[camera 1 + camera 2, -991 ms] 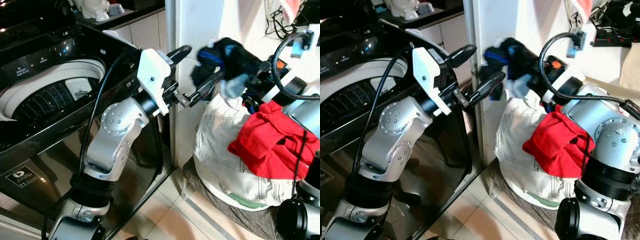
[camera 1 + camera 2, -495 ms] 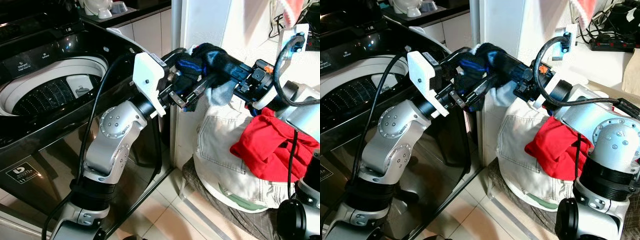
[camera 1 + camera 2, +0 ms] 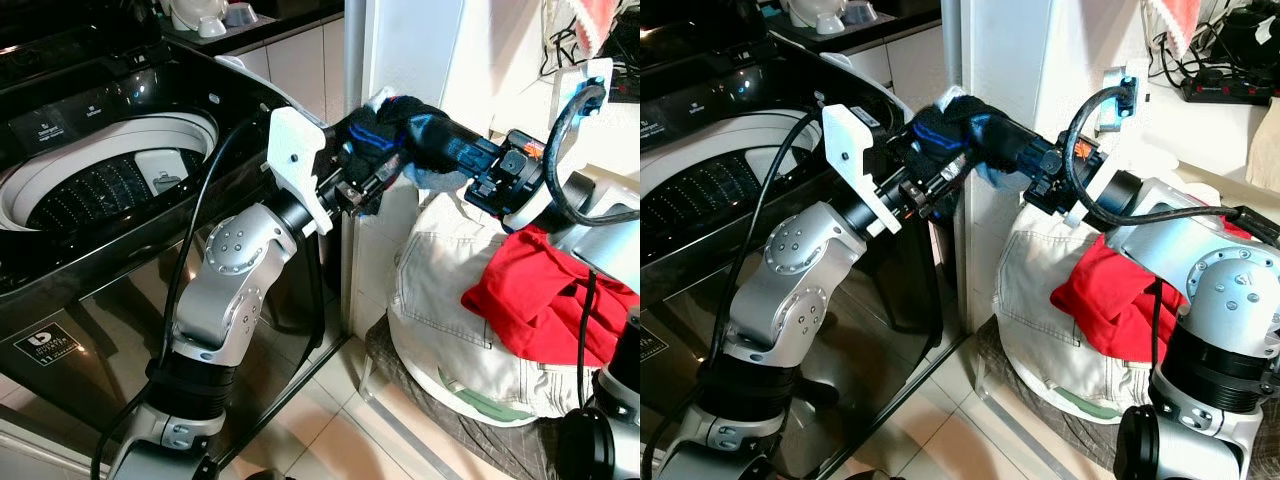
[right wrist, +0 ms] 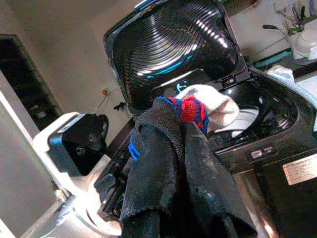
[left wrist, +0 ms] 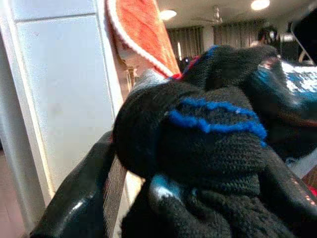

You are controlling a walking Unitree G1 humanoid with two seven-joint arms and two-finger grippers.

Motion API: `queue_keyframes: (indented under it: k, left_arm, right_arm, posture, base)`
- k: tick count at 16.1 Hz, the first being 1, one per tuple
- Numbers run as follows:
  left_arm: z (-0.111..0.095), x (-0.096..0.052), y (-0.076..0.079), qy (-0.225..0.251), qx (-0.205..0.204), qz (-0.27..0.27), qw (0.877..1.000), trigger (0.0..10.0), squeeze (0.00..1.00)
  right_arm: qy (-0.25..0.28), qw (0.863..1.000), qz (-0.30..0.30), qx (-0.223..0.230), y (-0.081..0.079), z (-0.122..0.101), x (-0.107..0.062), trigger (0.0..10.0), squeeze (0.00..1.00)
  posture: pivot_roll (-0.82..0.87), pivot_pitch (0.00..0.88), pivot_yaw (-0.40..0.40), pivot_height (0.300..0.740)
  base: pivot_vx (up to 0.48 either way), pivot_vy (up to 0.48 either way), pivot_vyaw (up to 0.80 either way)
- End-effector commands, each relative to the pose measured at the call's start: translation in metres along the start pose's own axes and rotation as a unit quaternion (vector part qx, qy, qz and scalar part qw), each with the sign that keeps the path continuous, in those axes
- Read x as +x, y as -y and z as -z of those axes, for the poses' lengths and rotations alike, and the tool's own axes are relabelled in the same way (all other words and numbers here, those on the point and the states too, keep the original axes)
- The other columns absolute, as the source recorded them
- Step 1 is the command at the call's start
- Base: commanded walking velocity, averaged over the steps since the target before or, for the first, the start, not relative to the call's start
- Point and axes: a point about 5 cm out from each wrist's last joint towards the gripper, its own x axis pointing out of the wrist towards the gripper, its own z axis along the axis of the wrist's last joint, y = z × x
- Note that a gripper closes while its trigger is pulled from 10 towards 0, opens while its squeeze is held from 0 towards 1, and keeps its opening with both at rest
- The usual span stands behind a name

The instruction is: Clothes washing

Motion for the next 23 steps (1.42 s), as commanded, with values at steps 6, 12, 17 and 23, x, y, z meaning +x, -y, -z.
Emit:
queue_keyframes:
  k: [6,12,17,23]
  left_arm:
    - [-0.004,-0.001,-0.008,0.003,-0.041,-0.022,0.999,0.0,0.00]
    - [-0.003,-0.004,-0.010,-0.004,-0.023,-0.020,1.000,0.0,0.00]
    - [-0.007,-0.004,-0.015,0.008,-0.013,-0.025,1.000,0.0,0.00]
    - [-0.020,-0.011,-0.111,-0.048,0.095,-0.228,0.968,0.0,0.00]
  right_arm:
    - [-0.017,1.000,0.000,-0.012,-0.003,0.005,0.000,0.0,0.00]
    - [-0.019,1.000,0.003,-0.013,-0.003,0.007,0.001,0.0,0.00]
    - [-0.014,0.999,0.008,-0.046,-0.004,0.005,0.004,10.0,1.00]
    - [-0.009,0.982,0.118,-0.147,0.015,-0.008,0.000,10.0,0.00]
  posture:
    - [-0.14,0.000,0.072,0.740]
    - [-0.14,0.000,0.076,0.740]
    - [-0.14,0.000,0.075,0.740]
    - [-0.12,0.000,0.082,0.740]
  base:
    - [0.000,0.000,0.00]
    - [0.000,0.000,0.00]
    - [0.000,0.000,0.00]
    - [0.000,0.000,0.00]
